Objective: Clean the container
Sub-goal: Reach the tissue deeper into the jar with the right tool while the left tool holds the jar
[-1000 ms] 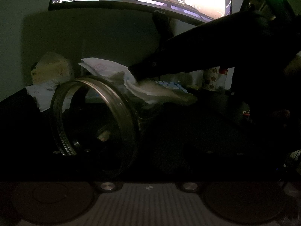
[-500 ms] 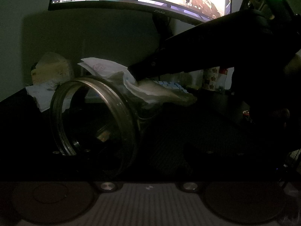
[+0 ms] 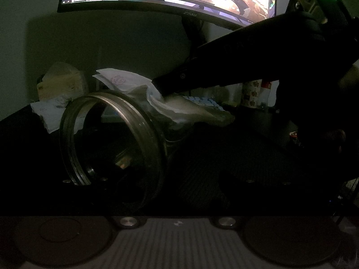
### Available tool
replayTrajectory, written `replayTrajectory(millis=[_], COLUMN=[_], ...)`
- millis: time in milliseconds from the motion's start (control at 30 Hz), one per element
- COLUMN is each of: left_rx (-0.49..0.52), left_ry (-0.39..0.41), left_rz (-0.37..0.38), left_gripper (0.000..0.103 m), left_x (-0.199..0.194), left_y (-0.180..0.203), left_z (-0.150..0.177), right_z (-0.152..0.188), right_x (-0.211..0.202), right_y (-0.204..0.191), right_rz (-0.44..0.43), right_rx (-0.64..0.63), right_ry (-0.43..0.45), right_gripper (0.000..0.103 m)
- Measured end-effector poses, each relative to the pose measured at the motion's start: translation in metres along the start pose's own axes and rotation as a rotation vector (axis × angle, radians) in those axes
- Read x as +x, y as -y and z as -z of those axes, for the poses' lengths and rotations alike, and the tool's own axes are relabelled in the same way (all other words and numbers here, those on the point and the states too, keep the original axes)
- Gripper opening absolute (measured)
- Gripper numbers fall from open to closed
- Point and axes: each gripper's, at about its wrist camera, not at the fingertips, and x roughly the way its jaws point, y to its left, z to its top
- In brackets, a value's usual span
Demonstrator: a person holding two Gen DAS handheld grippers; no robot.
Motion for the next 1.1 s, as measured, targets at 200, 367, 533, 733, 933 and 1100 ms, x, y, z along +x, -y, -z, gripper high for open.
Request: replayTrajectory(millis=[200,367,533,733,933,1100], left_rx=[0.003,0.003,0.034,0.014,0.024,0.032], left_ry=[0.0,0.0,-0.006,-0.022,-0.03,-0.039], left_rz=[0.002,0.011,-0.002,0.012,0.013,0.015], left_gripper=[0.079,0.081,0.081,0.081,0.082,0.082], left_x=[0.0,-0.001,-0.001,-0.003,-0.005,-0.013], left_y=[-0.001,0.0,0.007,0.009,0.016,0.019], left_z=[0.001,0.002,0.004,0.004,0.007,0.009], right_z=[-0.002,-0.004,-0.007,-0.014,-0.013,-0.014], right_x=[-0.001,-0.001,0.002,0.008,0.007,0.006], right_y=[0.001,0.001,-0.002,0.013,-0.007,0.002], right_rz=[-0.021,-0.037,-0.059,0.03,-0.039,-0.019], right_rx=[0.012,0.023,0.0,0.027,-0.018,-0.003], right_ry=[-0.013,-0.027,-0.042,-0.069,-0.073,-0.08], right_gripper=[0.007,0.007,0.007,0.007,0.007,0.007])
